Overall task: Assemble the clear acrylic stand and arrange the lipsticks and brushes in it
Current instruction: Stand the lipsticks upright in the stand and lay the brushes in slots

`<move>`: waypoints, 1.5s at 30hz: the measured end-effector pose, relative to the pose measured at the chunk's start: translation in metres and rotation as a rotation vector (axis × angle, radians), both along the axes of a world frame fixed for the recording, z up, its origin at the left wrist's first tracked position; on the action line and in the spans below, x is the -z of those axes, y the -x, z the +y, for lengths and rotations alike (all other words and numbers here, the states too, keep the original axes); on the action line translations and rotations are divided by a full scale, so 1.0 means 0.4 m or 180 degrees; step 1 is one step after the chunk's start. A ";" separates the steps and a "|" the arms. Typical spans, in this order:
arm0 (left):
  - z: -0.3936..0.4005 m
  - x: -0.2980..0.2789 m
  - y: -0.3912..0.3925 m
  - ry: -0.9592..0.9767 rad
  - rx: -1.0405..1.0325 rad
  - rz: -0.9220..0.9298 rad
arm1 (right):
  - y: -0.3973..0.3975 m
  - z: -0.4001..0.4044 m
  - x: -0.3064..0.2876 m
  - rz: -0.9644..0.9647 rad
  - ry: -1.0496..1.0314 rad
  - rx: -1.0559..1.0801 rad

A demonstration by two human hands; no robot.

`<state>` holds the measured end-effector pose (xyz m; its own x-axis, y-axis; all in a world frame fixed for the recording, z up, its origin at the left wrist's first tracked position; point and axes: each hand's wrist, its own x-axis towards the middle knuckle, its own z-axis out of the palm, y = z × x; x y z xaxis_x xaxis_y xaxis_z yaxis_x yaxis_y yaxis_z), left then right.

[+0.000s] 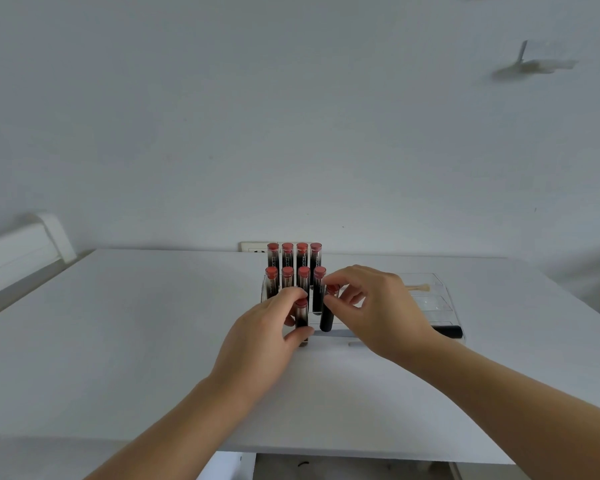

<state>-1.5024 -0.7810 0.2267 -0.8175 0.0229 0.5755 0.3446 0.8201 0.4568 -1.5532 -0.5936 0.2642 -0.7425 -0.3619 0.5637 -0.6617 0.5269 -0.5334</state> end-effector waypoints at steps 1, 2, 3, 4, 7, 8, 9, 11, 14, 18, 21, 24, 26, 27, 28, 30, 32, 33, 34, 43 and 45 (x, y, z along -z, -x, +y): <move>-0.001 0.000 -0.001 -0.0028 -0.0001 0.0005 | -0.001 -0.002 0.001 -0.0005 -0.0001 -0.0013; -0.005 -0.001 -0.002 -0.0053 -0.0011 0.0009 | -0.001 -0.004 0.002 -0.0011 -0.0001 -0.0026; -0.013 -0.002 -0.004 -0.0080 -0.0023 0.0024 | -0.001 -0.006 0.003 -0.0024 0.0003 -0.0034; -0.024 -0.004 -0.006 -0.0118 -0.0042 0.0050 | -0.001 -0.009 0.003 -0.0041 0.0016 -0.0044; -0.065 -0.007 -0.016 -0.0273 -0.0171 0.0130 | 0.001 -0.026 0.004 -0.0076 0.0128 -0.0114; -0.076 -0.007 -0.017 -0.0308 -0.0193 0.0166 | 0.000 -0.035 0.006 -0.0084 0.0179 -0.0144; -0.086 -0.005 -0.017 -0.0339 -0.0193 0.0196 | -0.002 -0.044 0.008 -0.0087 0.0218 -0.0173; -0.095 0.001 -0.017 -0.0414 -0.0176 0.0212 | -0.009 -0.066 0.014 -0.0083 0.0249 -0.0226; -0.093 0.008 -0.010 -0.0399 -0.0143 0.0222 | -0.014 -0.095 0.025 -0.0087 0.0260 -0.0259; -0.085 0.012 0.003 -0.0346 -0.0074 0.0345 | -0.012 -0.123 0.040 -0.0149 0.0133 -0.0232; -0.082 0.017 0.007 -0.0332 -0.0040 0.0409 | -0.013 -0.128 0.049 -0.0148 0.0057 -0.0215; -0.083 0.020 0.008 -0.0270 -0.0094 0.0417 | -0.013 -0.128 0.054 -0.0179 0.0092 -0.0197; -0.082 0.022 0.007 -0.0158 -0.0166 0.0437 | -0.012 -0.128 0.055 -0.0159 0.0104 -0.0186; -0.082 0.022 0.007 -0.0108 -0.0198 0.0428 | -0.011 -0.128 0.055 -0.0138 0.0085 -0.0187; -0.082 0.021 0.007 -0.0065 -0.0221 0.0409 | -0.012 -0.128 0.055 -0.0123 0.0065 -0.0187; -0.082 0.020 0.005 0.0013 -0.0251 0.0388 | -0.012 -0.128 0.056 -0.0118 0.0045 -0.0171; -0.085 0.019 0.003 0.0040 -0.0253 0.0391 | -0.013 -0.127 0.056 -0.0119 0.0009 -0.0151; -0.087 0.019 0.000 0.0027 -0.0246 0.0399 | -0.013 -0.126 0.055 -0.0126 -0.0031 -0.0160; -0.090 0.019 -0.003 -0.0002 -0.0238 0.0393 | -0.012 -0.125 0.054 -0.0145 -0.0081 -0.0177; -0.096 0.007 -0.010 -0.0093 -0.0229 0.0402 | -0.011 -0.121 0.036 -0.0267 -0.0276 -0.0143; -0.094 0.005 -0.009 0.0073 -0.0255 0.0463 | -0.011 -0.123 0.034 -0.0258 -0.0264 -0.0139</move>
<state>-1.4989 -0.8187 0.2245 -0.7253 -0.0245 0.6880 0.3388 0.8573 0.3877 -1.5489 -0.6428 0.2507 -0.7669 -0.4379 0.4691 -0.6415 0.5431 -0.5418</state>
